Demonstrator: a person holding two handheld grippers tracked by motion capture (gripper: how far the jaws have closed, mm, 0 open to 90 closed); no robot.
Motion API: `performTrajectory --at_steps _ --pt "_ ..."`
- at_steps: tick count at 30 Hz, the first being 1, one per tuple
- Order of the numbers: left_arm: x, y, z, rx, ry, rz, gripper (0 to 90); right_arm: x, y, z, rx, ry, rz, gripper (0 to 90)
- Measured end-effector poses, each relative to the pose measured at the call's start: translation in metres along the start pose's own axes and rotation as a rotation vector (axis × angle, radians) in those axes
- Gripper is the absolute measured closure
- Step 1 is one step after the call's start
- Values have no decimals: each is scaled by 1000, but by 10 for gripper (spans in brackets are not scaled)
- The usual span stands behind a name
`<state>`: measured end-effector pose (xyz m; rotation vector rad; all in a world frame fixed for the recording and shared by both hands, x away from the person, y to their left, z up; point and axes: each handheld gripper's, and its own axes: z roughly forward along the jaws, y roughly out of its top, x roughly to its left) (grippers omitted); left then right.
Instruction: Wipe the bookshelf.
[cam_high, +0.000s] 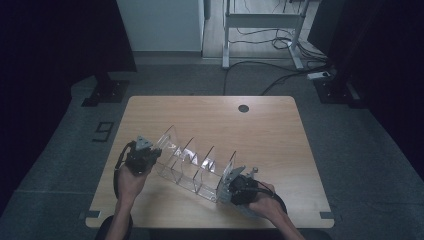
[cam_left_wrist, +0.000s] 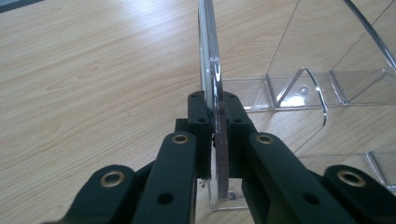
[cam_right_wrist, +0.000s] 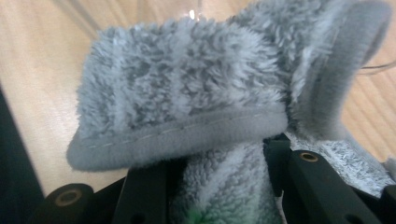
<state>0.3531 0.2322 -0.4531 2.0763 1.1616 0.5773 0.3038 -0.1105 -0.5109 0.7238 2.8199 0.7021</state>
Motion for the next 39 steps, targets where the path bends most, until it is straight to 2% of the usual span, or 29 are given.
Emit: performTrajectory --at_steps 12,17,21,25,32,39 --pt "-2 1 0 5 12 -3 852 22 0 -3 2 65 -30 623" --pt "-1 0 0 5 10 -3 851 25 0 -2 2 69 -38 623" --pt "-1 0 0 0 7 -3 850 23 -1 -4 1 72 -36 630" --pt "0 0 0 -1 3 0 847 19 -3 -8 -2 51 -35 638" --pt "0 -1 0 -6 -4 -4 845 4 -7 -23 -25 -3 18 646" --pt "0 -1 0 -8 -4 -6 845 -10 -11 -35 -50 -31 50 645"
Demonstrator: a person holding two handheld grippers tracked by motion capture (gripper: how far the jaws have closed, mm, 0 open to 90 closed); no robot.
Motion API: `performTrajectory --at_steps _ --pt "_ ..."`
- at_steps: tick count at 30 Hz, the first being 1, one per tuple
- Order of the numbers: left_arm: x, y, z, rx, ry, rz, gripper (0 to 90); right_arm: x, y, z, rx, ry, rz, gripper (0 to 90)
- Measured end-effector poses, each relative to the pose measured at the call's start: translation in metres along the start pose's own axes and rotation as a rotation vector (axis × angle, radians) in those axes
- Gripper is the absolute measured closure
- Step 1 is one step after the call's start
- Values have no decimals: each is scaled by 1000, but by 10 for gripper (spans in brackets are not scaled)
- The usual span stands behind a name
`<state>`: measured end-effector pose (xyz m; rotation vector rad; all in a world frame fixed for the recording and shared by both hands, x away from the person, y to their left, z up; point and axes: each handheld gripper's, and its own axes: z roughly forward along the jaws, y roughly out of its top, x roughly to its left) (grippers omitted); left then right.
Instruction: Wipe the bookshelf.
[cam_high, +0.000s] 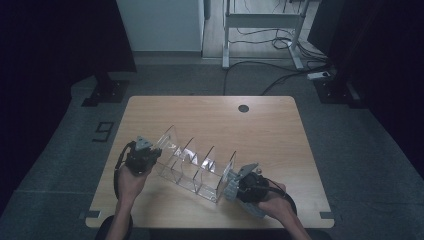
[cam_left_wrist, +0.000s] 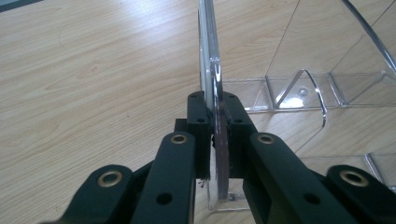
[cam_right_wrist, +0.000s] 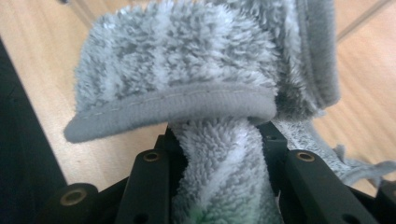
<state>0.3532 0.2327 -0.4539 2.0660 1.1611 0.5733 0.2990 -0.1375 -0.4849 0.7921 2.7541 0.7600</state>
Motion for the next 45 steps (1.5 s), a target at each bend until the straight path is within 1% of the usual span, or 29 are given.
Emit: performTrajectory --at_steps 1,2,4,5,7,8,9,11,14,15,16,17,18,19,20,21,23,25,31,32,33,34,35,36,37,38,39,40,45 --pt "0 0 0 0 0 0 845 -5 -1 -4 -11 -9 16 645" --pt "0 0 0 0 0 0 845 -5 -1 -4 -11 -9 16 645" --pt "0 0 0 -1 -1 -1 844 -10 -2 -8 -21 -15 30 645" --pt "0 0 0 -1 -1 -1 844 -16 -3 -13 -35 -25 43 644" --pt "0 0 0 -2 1 3 844 -21 -3 -17 -47 -30 53 644" --pt "0 0 0 -2 1 3 843 -21 -3 -17 -47 -30 53 644" --pt "0 0 0 -2 0 3 844 -25 -4 -19 -57 -40 63 643" --pt "0 0 0 -1 1 4 843 -26 -4 -20 -61 -43 67 643" --pt "0 0 0 -1 0 5 842 -34 -6 -24 -67 -62 79 642" --pt "0 0 0 -1 -1 6 841 -38 -7 -27 -72 -68 95 642" --pt "0 0 0 -1 1 7 841 -38 -7 -27 -72 -68 95 642" --pt "0 0 0 -1 -1 7 842 -43 -9 -30 -73 -80 109 642" --pt "0 0 0 -1 -1 7 842 -43 -9 -30 -73 -80 109 642" --pt "0 0 0 -1 -1 8 842 -49 -12 -34 -78 -91 127 642" --pt "0 0 0 -1 -1 8 841 -49 -12 -34 -78 -91 127 642" --pt "0 0 0 -1 -1 8 841 -54 -16 -37 -84 -105 142 642" --pt "0 0 0 -1 -2 8 841 -57 -18 -39 -84 -106 152 642" --pt "0 0 0 -1 -1 8 841 -64 -23 -45 -88 -138 175 641" --pt "0 0 0 -1 -2 8 841 -80 -35 -58 -109 -185 227 641" --pt "0 0 0 -1 -2 8 841 -80 -35 -58 -109 -185 227 641" --pt "0 0 0 -1 -2 8 841 -85 -40 -63 -115 -193 246 641" --pt "0 0 0 -1 -2 8 841 -85 -40 -63 -115 -193 246 641" --pt "0 0 0 -1 -3 7 841 -90 -44 -67 -119 -203 265 641" --pt "0 0 0 -1 -3 7 841 -90 -44 -67 -119 -203 265 641" --pt "0 0 0 -1 -3 7 841 -95 -49 -71 -121 -219 289 640" --pt "0 0 0 -1 -3 7 841 -95 -49 -71 -121 -219 289 640" --pt "0 0 0 -1 -3 7 841 -99 -53 -73 -121 -227 304 640" --pt "0 0 0 0 -4 7 841 -99 -53 -73 -121 -227 304 640" --pt "0 0 1 0 -4 7 841 -110 -65 -81 -126 -264 353 639"
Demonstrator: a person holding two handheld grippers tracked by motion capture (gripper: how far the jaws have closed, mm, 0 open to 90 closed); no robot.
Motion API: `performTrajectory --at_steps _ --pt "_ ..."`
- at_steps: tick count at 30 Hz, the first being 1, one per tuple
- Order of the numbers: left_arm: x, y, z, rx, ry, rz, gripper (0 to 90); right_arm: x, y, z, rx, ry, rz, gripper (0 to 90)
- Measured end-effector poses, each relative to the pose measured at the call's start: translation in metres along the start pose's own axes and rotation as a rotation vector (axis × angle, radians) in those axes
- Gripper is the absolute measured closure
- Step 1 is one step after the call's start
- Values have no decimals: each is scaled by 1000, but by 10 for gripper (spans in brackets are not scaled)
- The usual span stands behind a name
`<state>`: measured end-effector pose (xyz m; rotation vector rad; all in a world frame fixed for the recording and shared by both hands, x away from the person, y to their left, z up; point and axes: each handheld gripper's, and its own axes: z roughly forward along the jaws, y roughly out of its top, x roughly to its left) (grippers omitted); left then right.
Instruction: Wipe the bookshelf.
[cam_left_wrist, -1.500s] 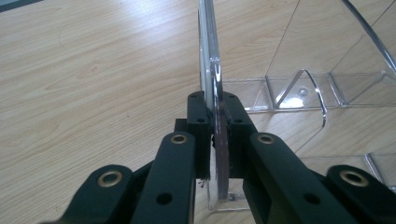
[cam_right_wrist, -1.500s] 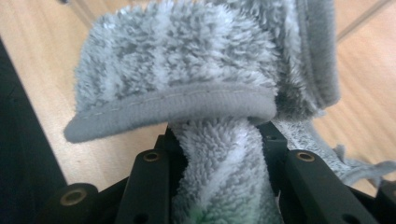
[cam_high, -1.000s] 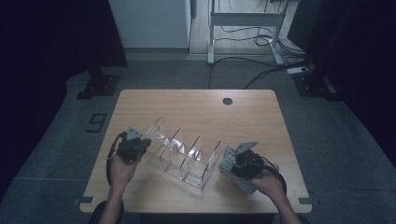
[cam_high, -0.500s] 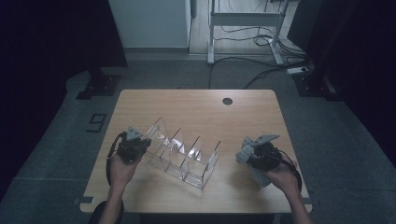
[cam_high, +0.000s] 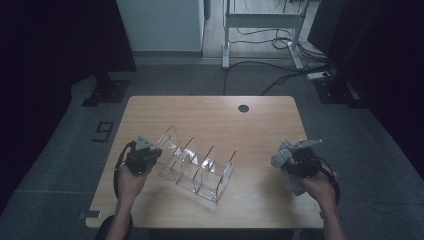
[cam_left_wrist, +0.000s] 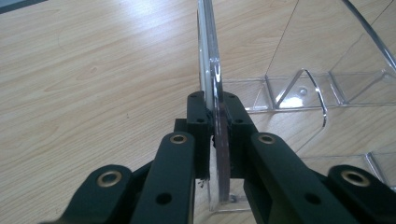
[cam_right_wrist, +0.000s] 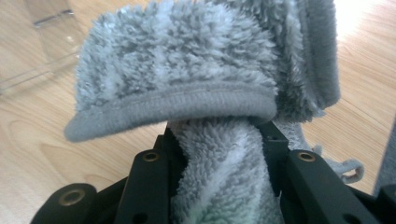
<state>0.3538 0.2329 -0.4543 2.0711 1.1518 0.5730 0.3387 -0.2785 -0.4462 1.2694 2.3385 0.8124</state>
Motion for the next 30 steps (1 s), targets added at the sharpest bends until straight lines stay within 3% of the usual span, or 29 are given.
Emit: performTrajectory --at_steps 4,14,19,26,30 --pt "0 0 0 0 0 0 840 -4 -4 5 20 -13 8 637" --pt "0 0 0 -1 0 11 837 -16 -23 47 112 -13 36 620" --pt "0 1 1 3 -5 11 815 -18 -31 62 164 -10 23 585" --pt "-1 1 0 6 0 24 782 -17 -33 65 170 24 -11 471" --pt "0 1 -2 3 10 30 704 -18 -32 61 179 36 -8 413"
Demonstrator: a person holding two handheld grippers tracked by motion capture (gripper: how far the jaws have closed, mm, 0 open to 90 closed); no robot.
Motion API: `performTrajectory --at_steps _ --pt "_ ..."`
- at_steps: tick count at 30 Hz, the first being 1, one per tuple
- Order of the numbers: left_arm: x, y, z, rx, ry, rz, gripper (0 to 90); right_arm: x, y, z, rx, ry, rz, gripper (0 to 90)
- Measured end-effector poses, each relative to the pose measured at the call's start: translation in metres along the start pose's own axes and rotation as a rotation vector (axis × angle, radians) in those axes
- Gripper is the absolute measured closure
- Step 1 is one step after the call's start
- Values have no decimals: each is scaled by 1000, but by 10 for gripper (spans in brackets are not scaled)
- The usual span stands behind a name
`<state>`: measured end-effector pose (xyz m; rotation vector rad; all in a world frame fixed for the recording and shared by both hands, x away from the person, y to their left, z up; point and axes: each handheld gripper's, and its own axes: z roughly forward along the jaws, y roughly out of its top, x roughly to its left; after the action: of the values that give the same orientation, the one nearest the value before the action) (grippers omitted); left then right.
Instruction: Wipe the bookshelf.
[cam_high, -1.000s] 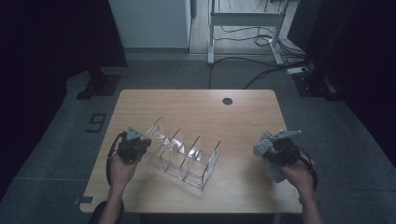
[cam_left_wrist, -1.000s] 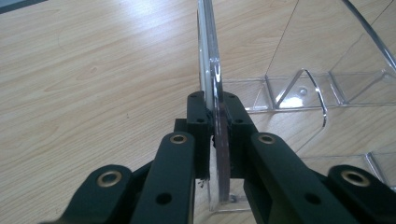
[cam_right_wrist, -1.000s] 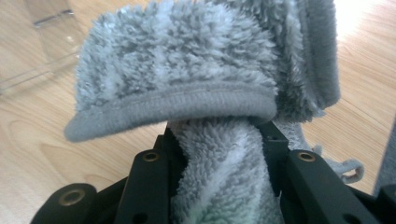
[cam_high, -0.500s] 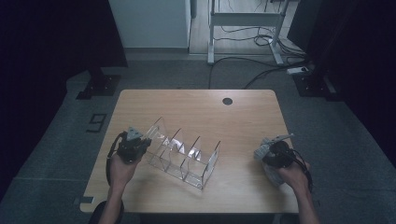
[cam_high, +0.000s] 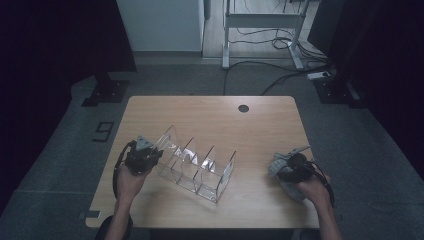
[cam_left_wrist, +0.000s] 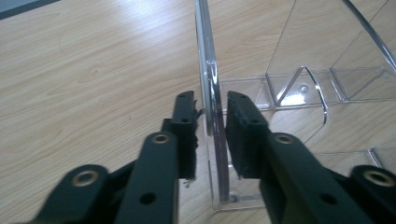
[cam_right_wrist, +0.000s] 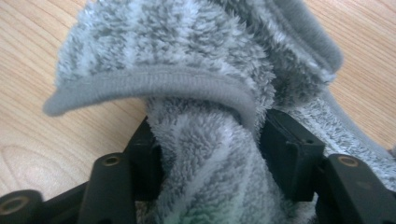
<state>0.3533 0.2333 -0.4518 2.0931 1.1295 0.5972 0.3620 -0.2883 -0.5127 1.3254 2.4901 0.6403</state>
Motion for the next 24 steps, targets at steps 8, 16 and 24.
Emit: performTrajectory --at_steps 8,16,24 --pt "4 0 -9 -50 4 -3 481 -4 2 -12 -22 13 14 334" --pt "7 1 -20 -91 -41 -28 293 -5 3 -20 -83 33 34 264" --pt "3 0 -29 -106 -68 -29 142 2 7 -30 -126 69 7 179"
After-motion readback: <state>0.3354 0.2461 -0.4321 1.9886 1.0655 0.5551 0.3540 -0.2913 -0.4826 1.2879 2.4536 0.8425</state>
